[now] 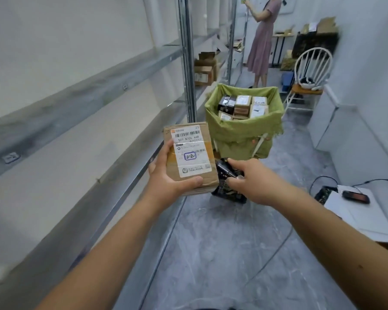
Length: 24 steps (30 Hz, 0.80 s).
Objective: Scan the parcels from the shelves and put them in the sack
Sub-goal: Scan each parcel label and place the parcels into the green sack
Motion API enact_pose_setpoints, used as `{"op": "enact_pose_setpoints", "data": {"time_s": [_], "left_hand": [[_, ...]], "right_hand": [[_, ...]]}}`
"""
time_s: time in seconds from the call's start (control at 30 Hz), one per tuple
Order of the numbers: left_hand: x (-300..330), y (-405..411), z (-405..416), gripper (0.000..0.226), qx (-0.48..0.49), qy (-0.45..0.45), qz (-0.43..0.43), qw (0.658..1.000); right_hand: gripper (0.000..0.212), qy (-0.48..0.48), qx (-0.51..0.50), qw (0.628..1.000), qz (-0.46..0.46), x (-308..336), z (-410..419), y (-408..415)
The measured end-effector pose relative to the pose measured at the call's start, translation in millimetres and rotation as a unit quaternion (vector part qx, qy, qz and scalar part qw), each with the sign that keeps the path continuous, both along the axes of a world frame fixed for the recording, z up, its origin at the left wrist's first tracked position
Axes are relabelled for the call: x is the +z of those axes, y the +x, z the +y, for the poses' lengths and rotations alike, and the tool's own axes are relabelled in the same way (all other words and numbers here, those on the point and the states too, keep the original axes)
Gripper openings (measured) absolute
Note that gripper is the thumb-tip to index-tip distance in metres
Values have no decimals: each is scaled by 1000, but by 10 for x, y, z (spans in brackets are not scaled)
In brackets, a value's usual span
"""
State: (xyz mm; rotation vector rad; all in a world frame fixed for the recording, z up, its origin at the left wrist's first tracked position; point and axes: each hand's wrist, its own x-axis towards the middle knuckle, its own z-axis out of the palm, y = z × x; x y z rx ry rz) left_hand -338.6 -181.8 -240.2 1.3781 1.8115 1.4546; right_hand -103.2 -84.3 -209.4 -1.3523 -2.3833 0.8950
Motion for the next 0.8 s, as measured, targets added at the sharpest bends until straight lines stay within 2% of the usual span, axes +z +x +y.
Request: {"op": "enact_pose_setpoints", "data": {"time_s": [0.13,0.3,0.43,0.6,0.7,0.8], "left_hand": [[-193,261,625,125,-11,-11,-36,999],[-302,526,1329,123,-21,-19,-56,998],[-354,594,1809,122,-43,-17,-63,997],[-524,557,2326,119,-66,-40,-69,995],[-677,534,2664,116,-83,-61,-91,991],[-864,456,3080,118,-119,-81,-120,982]], "right_hand": [[61,3,-23,998,-59,-144,542,174],[60,14,-51,993,-105,-245,1104,382],[51,11,-64,994,-89,-339,1497,480],[38,-32,-101,994,-16,-561,1845,545],[32,-44,-138,989,-23,-707,2034,504],[37,-60,-172,982,-49,-832,2296,424]]}}
